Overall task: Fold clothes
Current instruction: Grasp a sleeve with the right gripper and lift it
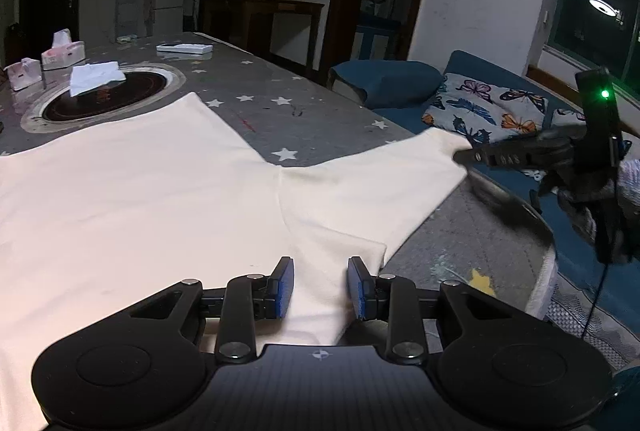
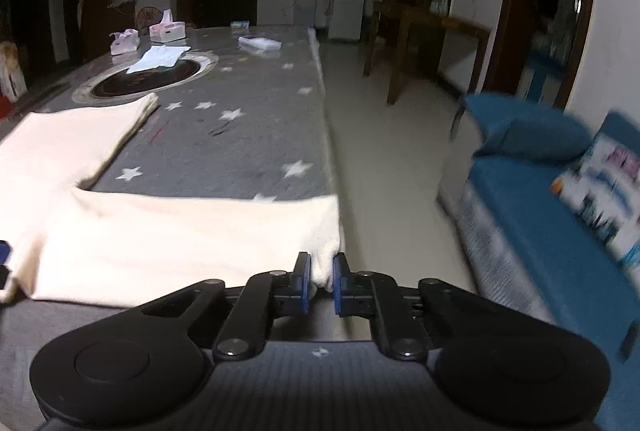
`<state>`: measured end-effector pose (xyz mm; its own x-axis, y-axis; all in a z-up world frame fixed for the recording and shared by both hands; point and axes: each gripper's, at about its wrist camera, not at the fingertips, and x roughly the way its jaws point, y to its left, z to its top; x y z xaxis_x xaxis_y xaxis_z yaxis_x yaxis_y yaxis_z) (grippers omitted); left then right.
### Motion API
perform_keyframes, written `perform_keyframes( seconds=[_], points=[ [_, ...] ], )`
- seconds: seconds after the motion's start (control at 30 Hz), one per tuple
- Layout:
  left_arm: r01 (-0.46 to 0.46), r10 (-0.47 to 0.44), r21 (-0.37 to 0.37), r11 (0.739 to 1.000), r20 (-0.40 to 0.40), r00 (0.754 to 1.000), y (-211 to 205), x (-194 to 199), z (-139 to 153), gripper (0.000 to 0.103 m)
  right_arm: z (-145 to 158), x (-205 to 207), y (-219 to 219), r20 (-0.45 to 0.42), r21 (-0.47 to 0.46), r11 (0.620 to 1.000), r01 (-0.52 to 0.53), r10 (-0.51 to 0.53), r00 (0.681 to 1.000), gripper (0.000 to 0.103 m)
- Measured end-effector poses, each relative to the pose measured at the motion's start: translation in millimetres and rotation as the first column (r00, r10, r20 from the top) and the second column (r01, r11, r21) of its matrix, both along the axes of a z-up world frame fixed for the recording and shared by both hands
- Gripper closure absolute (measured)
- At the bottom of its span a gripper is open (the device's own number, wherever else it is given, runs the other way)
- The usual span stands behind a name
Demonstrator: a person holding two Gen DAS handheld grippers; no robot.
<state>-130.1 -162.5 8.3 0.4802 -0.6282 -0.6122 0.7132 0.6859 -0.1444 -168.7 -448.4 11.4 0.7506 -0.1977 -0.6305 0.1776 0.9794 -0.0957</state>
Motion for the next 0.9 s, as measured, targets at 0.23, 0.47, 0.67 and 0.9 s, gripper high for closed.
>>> perform_keyframes(
  seconds=[0.23,0.47,0.67,0.9],
  points=[
    [0.034,-0.034,-0.02,0.999,-0.014,0.999,-11.5,-1.2,0.2,0.071,-2.6,16.2,-10.6,-0.003,-0.036,0.999,0.021,-0.022,1.0,0.094],
    [0.0,0.0,-0.042,0.999,0.009,1.0,-0.1,2.3,12.8,0.066,7.7,16.2,-10.6,0.021,-0.016,1.0,-0.006,0.006,1.0,0.095],
    [-0.07,0.07,-0.055,0.996,0.01,0.997,25.6,-1.1,15.5,0.06,53.0,16.7,5.5,0.114,0.047,0.992,-0.119,0.113,0.987,0.095],
    [-0.141,0.142,-0.066,0.988,-0.004,0.99,56.5,-11.0,13.8,0.057,94.0,30.7,61.4,0.183,0.069,0.938,-0.341,0.324,0.928,0.095]
  ],
)
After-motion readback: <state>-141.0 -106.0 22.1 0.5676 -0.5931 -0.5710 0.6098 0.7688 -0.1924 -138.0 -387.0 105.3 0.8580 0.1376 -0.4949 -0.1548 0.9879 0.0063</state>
